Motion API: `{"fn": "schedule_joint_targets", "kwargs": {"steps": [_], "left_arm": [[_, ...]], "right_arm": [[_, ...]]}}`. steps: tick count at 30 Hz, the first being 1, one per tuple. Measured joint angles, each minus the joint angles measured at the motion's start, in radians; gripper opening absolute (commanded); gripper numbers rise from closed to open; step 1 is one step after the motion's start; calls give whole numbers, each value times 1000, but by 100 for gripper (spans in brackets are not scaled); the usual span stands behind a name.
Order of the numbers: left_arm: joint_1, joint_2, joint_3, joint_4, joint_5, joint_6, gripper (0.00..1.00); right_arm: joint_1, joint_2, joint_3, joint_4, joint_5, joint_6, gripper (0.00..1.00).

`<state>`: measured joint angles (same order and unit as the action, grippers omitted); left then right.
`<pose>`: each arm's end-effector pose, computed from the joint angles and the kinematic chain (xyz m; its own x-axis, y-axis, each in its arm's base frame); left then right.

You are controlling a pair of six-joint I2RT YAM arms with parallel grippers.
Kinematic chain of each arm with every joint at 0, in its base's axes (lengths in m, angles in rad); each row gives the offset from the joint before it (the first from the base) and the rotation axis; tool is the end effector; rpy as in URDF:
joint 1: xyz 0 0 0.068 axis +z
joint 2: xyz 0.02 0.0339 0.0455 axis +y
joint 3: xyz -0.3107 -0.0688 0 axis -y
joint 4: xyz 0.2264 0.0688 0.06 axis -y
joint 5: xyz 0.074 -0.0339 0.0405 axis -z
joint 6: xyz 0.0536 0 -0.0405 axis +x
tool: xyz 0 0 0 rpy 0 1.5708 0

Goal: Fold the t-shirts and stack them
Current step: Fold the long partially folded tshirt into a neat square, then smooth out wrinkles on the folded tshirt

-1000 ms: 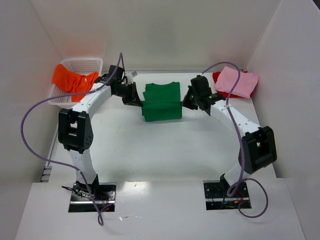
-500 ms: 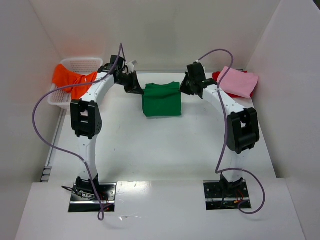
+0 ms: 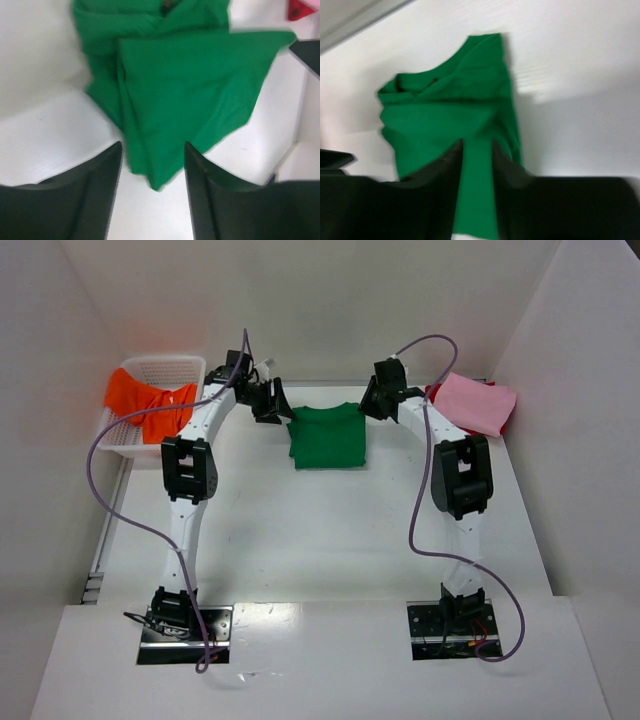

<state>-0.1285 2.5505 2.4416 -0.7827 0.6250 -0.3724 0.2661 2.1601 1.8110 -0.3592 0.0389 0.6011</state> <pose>0.5745 -0.1059 0.2303 -0.8892 -0.1826 -0.4195 0.1556 0.7416 -0.6526 0.5050 0.1355 0.2678 -0.6501 0.4085 -0.6407 0.1618 0.8982 0.4087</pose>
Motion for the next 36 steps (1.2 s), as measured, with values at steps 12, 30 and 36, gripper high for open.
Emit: {"fn": "schedule_joint_targets", "kwargs": {"steps": [12, 30, 36], "left_arm": [[52, 55, 124, 19, -47, -13, 79], [-16, 167, 143, 107, 40, -28, 76], [-31, 200, 158, 139, 35, -54, 74]], "right_arm": [[-29, 61, 36, 63, 11, -80, 73], [-44, 186, 47, 67, -8, -105, 58], [-54, 191, 62, 66, -20, -104, 53]]}}
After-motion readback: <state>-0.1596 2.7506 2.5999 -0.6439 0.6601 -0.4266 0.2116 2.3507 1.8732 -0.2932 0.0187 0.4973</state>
